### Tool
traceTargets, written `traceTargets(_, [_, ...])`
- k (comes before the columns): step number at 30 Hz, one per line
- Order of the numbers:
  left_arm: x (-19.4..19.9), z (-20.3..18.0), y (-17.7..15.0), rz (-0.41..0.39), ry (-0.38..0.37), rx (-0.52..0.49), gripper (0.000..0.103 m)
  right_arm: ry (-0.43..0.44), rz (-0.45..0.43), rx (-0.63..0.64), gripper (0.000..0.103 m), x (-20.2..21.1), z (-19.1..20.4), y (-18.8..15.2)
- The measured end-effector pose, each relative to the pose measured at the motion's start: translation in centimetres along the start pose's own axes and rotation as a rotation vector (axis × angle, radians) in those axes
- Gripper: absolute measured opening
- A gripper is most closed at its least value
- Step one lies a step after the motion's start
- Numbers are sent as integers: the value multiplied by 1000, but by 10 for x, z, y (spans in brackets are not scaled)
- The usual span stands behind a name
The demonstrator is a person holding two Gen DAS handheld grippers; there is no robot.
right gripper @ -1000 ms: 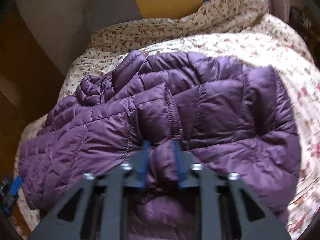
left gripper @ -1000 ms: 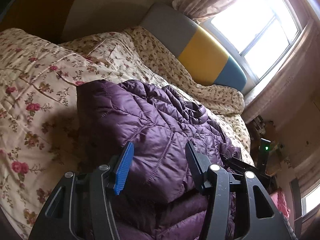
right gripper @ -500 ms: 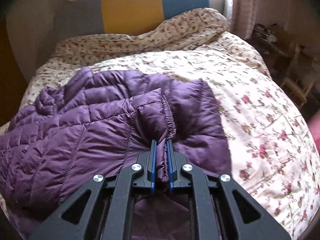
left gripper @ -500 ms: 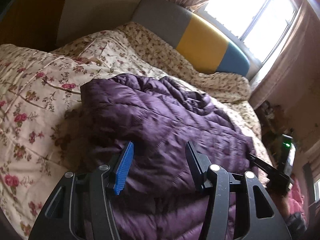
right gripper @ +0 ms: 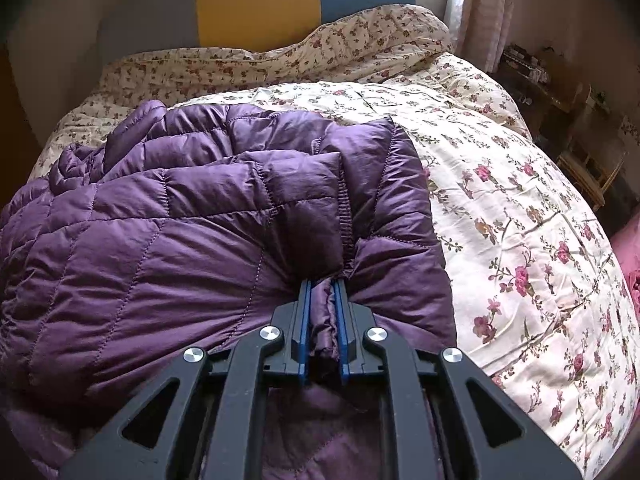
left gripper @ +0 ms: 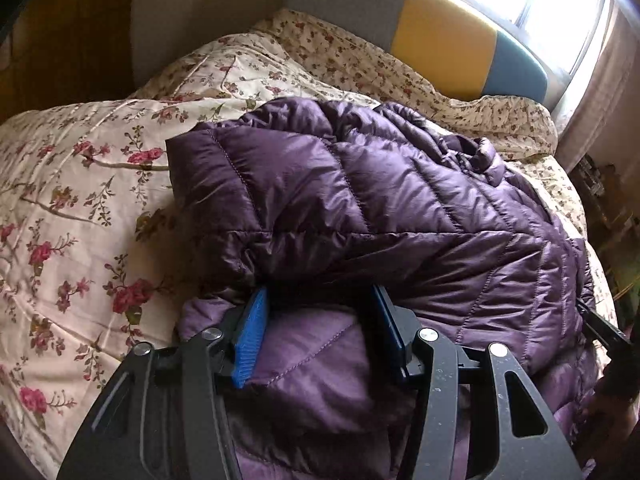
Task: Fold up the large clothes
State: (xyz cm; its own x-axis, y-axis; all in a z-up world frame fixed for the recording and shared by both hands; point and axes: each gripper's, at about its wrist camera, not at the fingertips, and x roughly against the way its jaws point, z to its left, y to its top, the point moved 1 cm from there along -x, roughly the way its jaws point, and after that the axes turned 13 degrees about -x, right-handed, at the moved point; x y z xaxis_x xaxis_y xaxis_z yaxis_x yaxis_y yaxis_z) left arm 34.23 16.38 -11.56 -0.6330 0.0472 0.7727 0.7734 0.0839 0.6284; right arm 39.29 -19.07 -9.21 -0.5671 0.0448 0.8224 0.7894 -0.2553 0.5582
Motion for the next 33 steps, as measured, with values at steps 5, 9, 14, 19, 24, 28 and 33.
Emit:
traceTargets(5, [26,-8,5,-62,30,-5,70,13,-53,2,38,19,6,7])
traceTargets(9, [40,-16,16,-118,38,-39,71,89,-105,19,48,37,24,11])
traceTargets(14, [38,-29,32,-140,20,-56,71,183,-126,97,69,40,65,12])
traceTargets(19, [15,-36,39,-115,37,-79,71,213,-91,174,83,19,96,7])
traceTargets(24, [-14,-33,35,-67,62,-124,71,190,-59,211,85,-11,101,-3])
traceTargets(28, [-27,-32,26,-66,61,-138,71,180,-65,239,86,-24,103,-13])
traceTargets(33, [-35,-28,21,-70,48,-120,71,179,-70,241,87,-30,104,-19])
